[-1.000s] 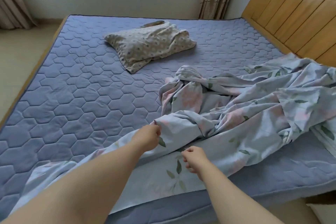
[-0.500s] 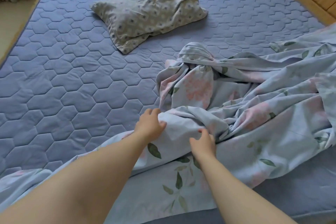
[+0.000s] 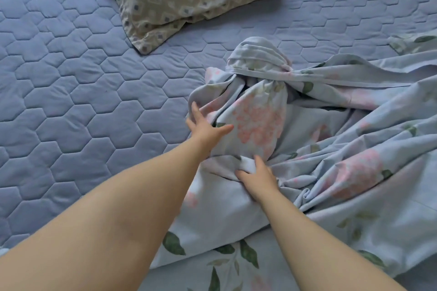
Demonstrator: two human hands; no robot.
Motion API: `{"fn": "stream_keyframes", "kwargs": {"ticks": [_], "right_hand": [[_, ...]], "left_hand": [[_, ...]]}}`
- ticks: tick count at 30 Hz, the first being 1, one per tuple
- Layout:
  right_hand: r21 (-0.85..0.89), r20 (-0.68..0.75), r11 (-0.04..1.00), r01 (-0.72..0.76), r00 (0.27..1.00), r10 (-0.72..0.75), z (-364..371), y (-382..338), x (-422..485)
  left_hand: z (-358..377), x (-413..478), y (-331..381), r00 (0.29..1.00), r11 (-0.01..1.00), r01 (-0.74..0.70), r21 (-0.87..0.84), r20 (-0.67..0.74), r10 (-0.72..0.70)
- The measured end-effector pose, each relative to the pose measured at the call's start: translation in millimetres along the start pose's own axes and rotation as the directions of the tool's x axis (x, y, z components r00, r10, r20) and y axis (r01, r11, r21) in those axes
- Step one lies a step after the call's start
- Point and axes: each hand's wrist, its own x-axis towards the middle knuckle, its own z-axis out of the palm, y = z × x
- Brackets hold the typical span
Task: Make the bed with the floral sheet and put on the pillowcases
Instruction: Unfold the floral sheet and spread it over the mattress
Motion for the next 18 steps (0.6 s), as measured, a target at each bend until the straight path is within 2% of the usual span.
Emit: {"fn": "stream_keyframes", "kwargs": {"ticks": [1,3,6,8,10,12,14,16,17,18], "right_hand": [[0.046,0.034,0.999,-0.022,0.999,0.020,1.6,3.5,3.7],[0.284,0.017,0.955,-0.088,0.996,0.086,-2.5,3.4,7.6],[0.603,-0.213,0.797,-0.042,0.954,0.212,-19.9,-5.6,13.4],[0.690,-0.287,0.723,0.040,0.931,0.223,-32.0,-21.9,17.9],[0.752,-0.256,0.655,0.069,0.947,0.195,-37.7,-43.3,19.0],[0.790,-0.203,0.612,0.038,0.958,0.202,-37.4,-58.7,18.6],[0.772,-0.175,0.636,0.022,0.968,0.179,-36.2,-63.0,6.6],[0.654,-0.194,0.756,0.029,0.972,0.131,-35.5,-59.7,-8.4],[0.596,-0.179,0.802,0.029,0.979,0.098,-33.2,-57.5,-16.7],[0.547,-0.145,0.837,0.027,0.987,0.063,-32.1,-56.7,-28.5]], "left_hand": [[4.8,5.7,-0.8,0.999,0.999,0.033,0.003,0.033,-0.033],[12.3,12.5,-2.3,0.997,0.996,-0.026,0.082,0.076,0.020],[13.3,6.9,1.0,0.982,0.961,-0.163,0.222,0.132,0.136],[5.4,-4.9,4.5,0.960,0.969,-0.185,0.166,0.241,0.142],[-5.0,-23.6,3.1,0.894,0.985,-0.149,0.081,0.438,0.099],[-17.7,-44.5,-2.0,0.797,0.989,-0.121,0.081,0.602,0.048],[-34.6,-58.6,-3.2,0.716,0.987,-0.091,0.133,0.698,-0.028],[-55.9,-65.9,3.5,0.620,0.973,-0.034,0.229,0.768,-0.159],[-66.7,-68.6,9.8,0.604,0.962,-0.007,0.273,0.768,-0.214],[-76.4,-69.5,15.5,0.662,0.956,-0.009,0.294,0.718,-0.215]]}}
